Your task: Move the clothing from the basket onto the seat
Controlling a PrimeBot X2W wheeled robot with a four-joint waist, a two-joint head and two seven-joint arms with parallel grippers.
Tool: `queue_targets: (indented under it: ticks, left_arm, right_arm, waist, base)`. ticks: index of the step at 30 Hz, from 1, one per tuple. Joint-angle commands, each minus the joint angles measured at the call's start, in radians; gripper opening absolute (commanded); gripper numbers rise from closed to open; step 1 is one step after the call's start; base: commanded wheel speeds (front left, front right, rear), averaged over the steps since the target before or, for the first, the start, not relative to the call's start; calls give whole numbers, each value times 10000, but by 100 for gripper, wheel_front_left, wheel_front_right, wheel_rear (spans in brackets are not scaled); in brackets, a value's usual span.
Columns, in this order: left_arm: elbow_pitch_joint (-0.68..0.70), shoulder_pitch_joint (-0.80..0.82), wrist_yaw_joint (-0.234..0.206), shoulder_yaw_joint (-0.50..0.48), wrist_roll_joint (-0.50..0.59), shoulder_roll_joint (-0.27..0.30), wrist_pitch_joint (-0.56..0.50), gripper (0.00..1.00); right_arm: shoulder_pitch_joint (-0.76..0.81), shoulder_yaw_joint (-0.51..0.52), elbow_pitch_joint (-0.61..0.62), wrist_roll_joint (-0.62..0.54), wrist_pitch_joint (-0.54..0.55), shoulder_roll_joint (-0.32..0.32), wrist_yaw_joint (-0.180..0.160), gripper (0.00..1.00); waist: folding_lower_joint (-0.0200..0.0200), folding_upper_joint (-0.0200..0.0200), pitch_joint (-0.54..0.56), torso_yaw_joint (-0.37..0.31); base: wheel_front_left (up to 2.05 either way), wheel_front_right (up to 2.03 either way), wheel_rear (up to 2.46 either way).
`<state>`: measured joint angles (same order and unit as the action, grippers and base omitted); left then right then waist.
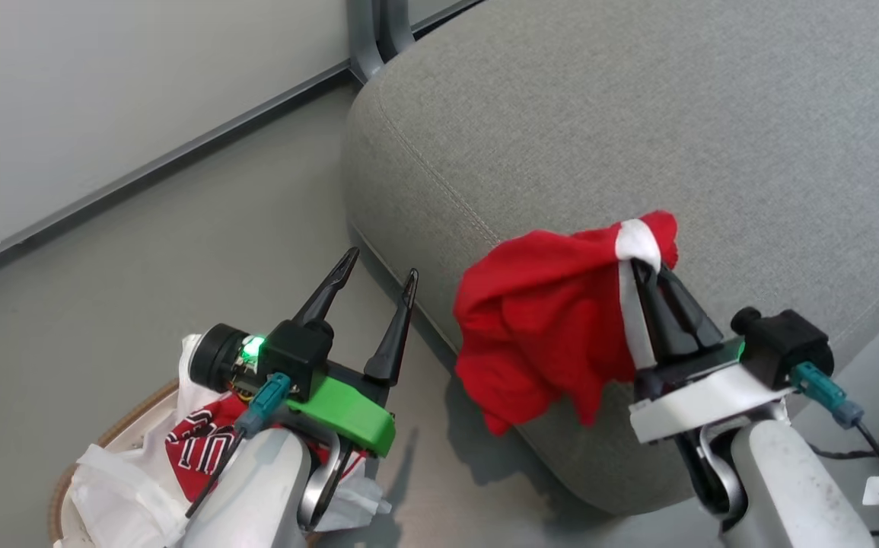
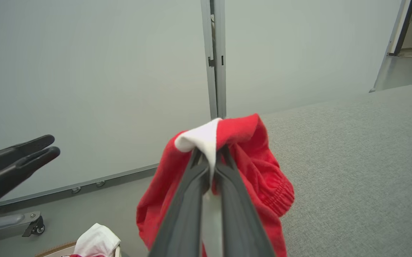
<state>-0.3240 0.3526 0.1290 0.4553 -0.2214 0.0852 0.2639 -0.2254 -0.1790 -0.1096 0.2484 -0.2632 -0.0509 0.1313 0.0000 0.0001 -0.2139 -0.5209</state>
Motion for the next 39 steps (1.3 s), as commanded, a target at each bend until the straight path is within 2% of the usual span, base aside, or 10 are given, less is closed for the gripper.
queue_targets:
  ticks: [1,11,14,16,21,24,28,34,38,39]
  left_arm:
    - [44,200,18,76,-25,171,10,100]
    - [495,888,19,374,114,999,10,100]
    - [659,1190,19,607,147,1230,10,100]
    - [743,1469,19,790,107,1407,10,100]
    - [809,2108,19,1365,-36,1580,10,100]
    - [825,2455,19,1571,-120,1660,10,100]
    - [813,2837,20,1727,-198,1711,10,100]
    - [700,2929,20,1793,-304,1762,10,100]
    - [580,2707,20,1736,-359,1751,10,100]
    - [536,2644,20,1715,-376,1749,10,100]
  right_arm:
    - [-434,133,147,-171,-24,-125,-10,0]
    - [-4298,770,-20,-789,-24,-1434,-10,0]
    - [-5574,1215,-287,-937,-23,-1780,-10,0]
    - [-6469,1908,-658,-686,-23,-1758,-10,0]
    - [-7911,2627,-1737,-1177,-23,-2291,-12,0]
    - [-8326,2836,-2436,-1500,-23,-2402,-12,0]
    - [-8469,3400,-3424,-1893,-23,-2136,-12,0]
    - [-7456,4748,-4756,-2603,-23,-1527,-12,0]
    - [-6766,5546,-4880,-2728,-24,-1185,-12,0]
    - [-6589,5680,-4841,-2715,-24,-1100,-12,9]
  waist:
    - [0,-1,-468,-172]
    - [0,-1,-2437,-44]
    - [0,-1,-3066,292]
    - [0,-1,-3512,534]
    - [0,-1,-4394,1158]
    - [0,-1,-4803,1463]
    - [0,-1,-5288,1803]
    - [0,-1,-5556,2118]
    - [0,-1,-5377,2100]
    - [0,-1,-5301,2077]
  base:
    - [0,0,0]
    - [0,0,0]
    - [0,0,0]
    - [0,0,0]
    - [0,0,0]
    - [0,0,0]
    - [0,0,0]
    - [0,0,0]
    - [0,0,0]
    - [0,0,0]
